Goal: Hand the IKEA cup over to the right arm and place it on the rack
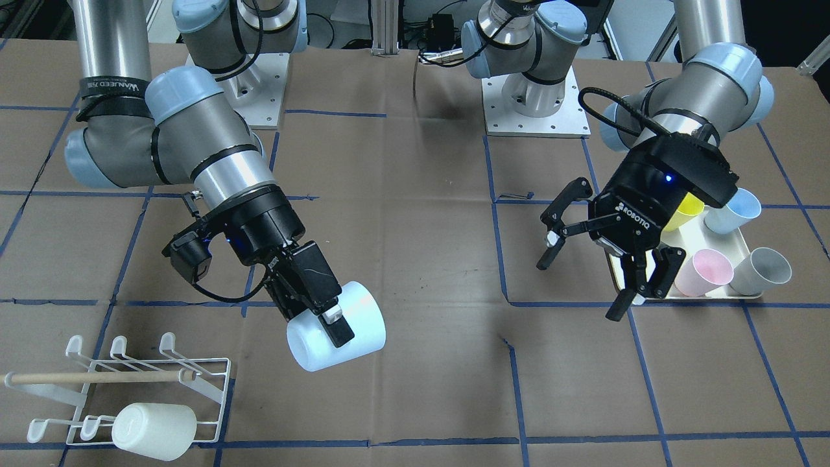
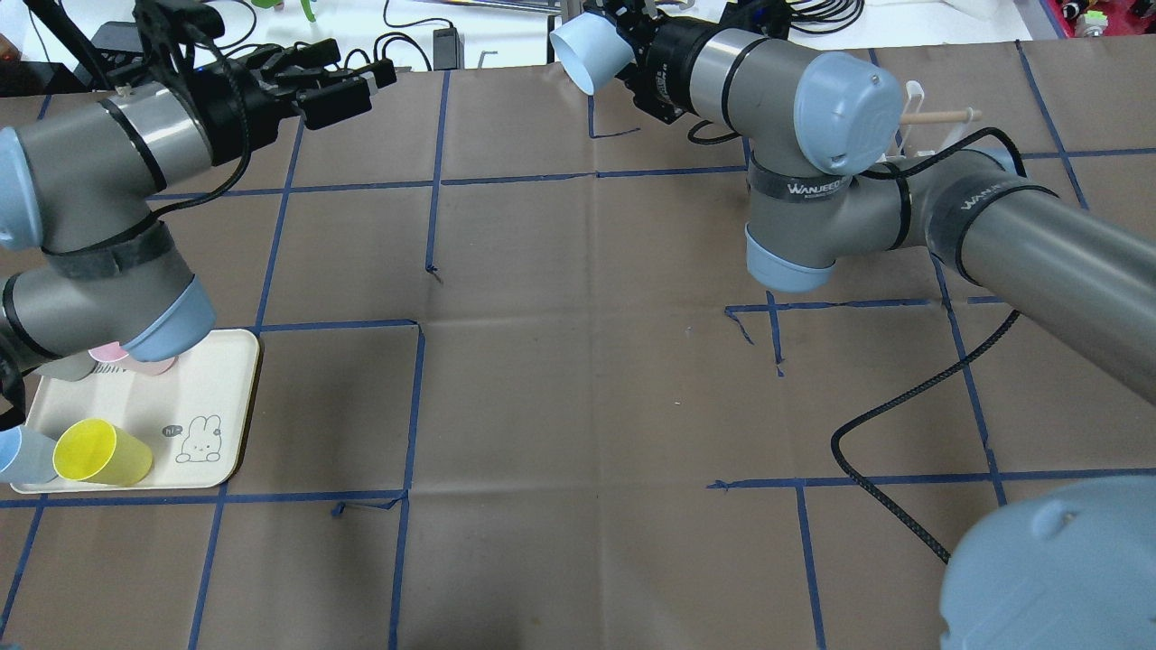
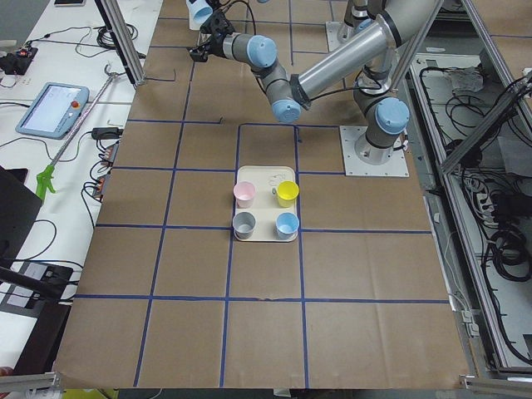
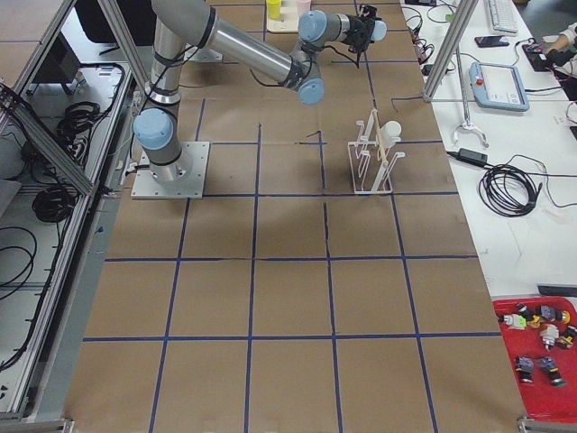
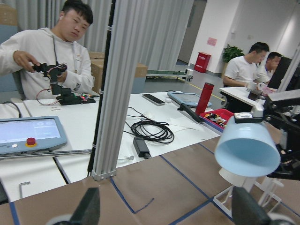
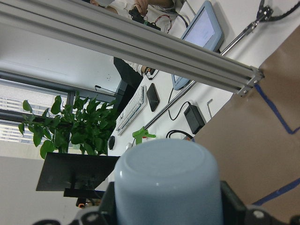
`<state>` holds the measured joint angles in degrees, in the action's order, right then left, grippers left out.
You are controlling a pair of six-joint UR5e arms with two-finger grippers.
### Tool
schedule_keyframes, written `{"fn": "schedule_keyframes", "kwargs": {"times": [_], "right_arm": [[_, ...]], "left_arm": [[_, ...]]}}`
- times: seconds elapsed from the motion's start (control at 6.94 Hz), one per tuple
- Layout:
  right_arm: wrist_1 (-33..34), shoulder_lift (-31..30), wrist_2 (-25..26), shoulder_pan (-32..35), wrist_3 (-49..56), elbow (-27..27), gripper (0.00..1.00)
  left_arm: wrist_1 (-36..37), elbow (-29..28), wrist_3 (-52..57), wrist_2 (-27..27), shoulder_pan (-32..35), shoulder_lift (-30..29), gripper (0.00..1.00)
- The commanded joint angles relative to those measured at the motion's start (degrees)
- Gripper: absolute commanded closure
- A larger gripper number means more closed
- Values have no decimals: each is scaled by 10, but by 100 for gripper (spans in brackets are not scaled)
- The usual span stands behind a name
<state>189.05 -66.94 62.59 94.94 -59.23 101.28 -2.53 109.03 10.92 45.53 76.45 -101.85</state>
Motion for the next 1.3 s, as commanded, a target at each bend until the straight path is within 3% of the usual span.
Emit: {"fn": "schedule_keyframes", "kwargs": {"times": [0.0, 0.14, 0.29, 0.43, 0.58, 0.86, 1.01, 1.15], "right_arm": [[-50, -12, 6, -43, 251, 1, 77], [-69, -23, 6, -77, 350, 1, 80], [-69, -23, 5, -117, 465, 0, 83], [-68, -20, -1, -159, 573, -4, 83], [-60, -15, -6, -191, 627, -7, 83], [-33, 7, 2, -212, 634, -19, 83], [-33, 30, 0, -230, 654, -27, 83], [-29, 57, -6, -244, 729, -41, 83]], "left_arm": [[-186, -98, -4, 200, 65, -4, 0], [-296, -145, -6, 283, 84, -6, 0], [-420, -172, -26, 316, 92, 3, 0], [-490, -179, -49, 338, 96, 10, 0], [-559, -180, -55, 367, 105, 28, 0], [-746, -185, -70, 409, 114, 74, 0], [-807, -195, -70, 452, 114, 85, 0], [-849, -209, -70, 455, 114, 91, 0]]}}
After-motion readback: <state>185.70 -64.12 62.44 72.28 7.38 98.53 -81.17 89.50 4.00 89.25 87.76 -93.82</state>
